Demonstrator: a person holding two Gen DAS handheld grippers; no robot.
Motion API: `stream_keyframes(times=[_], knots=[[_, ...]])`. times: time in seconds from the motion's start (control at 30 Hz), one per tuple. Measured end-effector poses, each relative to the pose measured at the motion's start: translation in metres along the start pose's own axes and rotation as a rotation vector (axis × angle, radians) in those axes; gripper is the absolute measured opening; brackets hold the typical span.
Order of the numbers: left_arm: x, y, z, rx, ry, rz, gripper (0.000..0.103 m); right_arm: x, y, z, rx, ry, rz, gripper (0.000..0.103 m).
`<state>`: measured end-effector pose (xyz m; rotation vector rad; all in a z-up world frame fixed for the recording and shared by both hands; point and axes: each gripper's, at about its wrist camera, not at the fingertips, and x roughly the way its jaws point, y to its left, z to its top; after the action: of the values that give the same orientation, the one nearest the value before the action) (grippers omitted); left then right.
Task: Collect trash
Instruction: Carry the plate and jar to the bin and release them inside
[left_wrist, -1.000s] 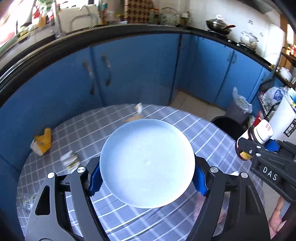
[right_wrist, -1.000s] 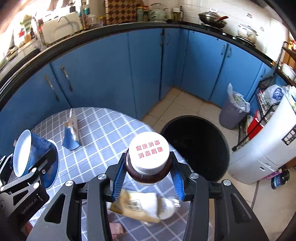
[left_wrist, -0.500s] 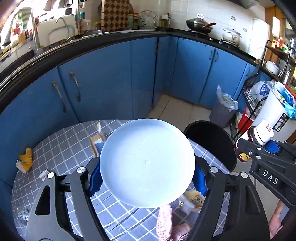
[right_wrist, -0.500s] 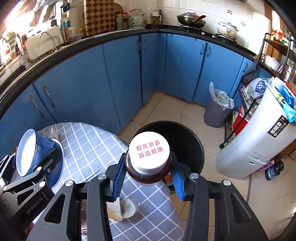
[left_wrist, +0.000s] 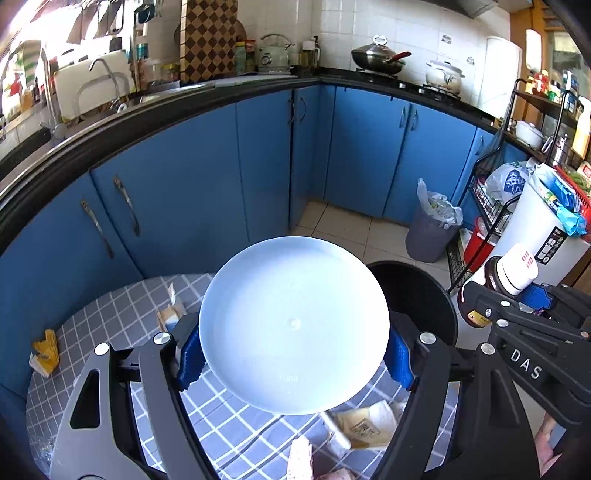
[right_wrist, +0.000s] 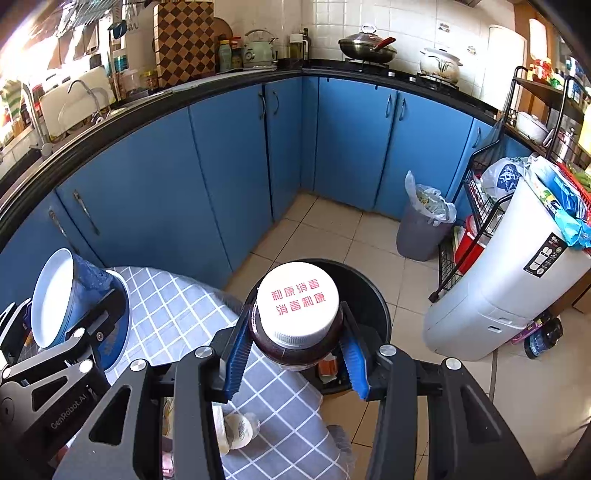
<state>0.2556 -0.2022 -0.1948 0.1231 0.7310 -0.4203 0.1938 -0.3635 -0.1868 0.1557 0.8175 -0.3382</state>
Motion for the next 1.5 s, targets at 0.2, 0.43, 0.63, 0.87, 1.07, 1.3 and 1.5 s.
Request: stream_keyframes(times=[0.2,0.43,0.63,0.87,1.07,1.3,1.5], knots=[[0.001,-0.006,0.017,-0.007,-0.033,-0.006,0.076,0.001,-0.002,0.011,0.012,-0.025,-0.012,0.043],[0.005,-0.014,0.03,0.002,-0.056,-0.004,0.076,0.001,-0.003,0.024,0.019,-0.07,-0.044,0.044],[0.009,-0.02,0.037,0.014,-0.072,-0.006,0.076,0.005,-0.007,0.037,0.034,-0.097,-0.062,0.044],[0.014,-0.023,0.042,0.014,-0.079,-0.009,0.076,0.002,-0.016,0.039,0.06,-0.123,-0.086,0.062],[0.019,-0.032,0.043,0.018,-0.067,-0.021,0.076,-0.001,-0.024,0.03,0.06,-0.109,-0.125,0.062],[0.028,-0.058,0.058,0.038,-0.072,-0.067,0.077,-0.001,-0.047,0.014,0.094,-0.082,-0.18,0.062],[0.036,-0.087,0.07,0.072,-0.075,-0.112,0.078,-0.002,-0.066,0.005,0.132,-0.062,-0.205,0.062]])
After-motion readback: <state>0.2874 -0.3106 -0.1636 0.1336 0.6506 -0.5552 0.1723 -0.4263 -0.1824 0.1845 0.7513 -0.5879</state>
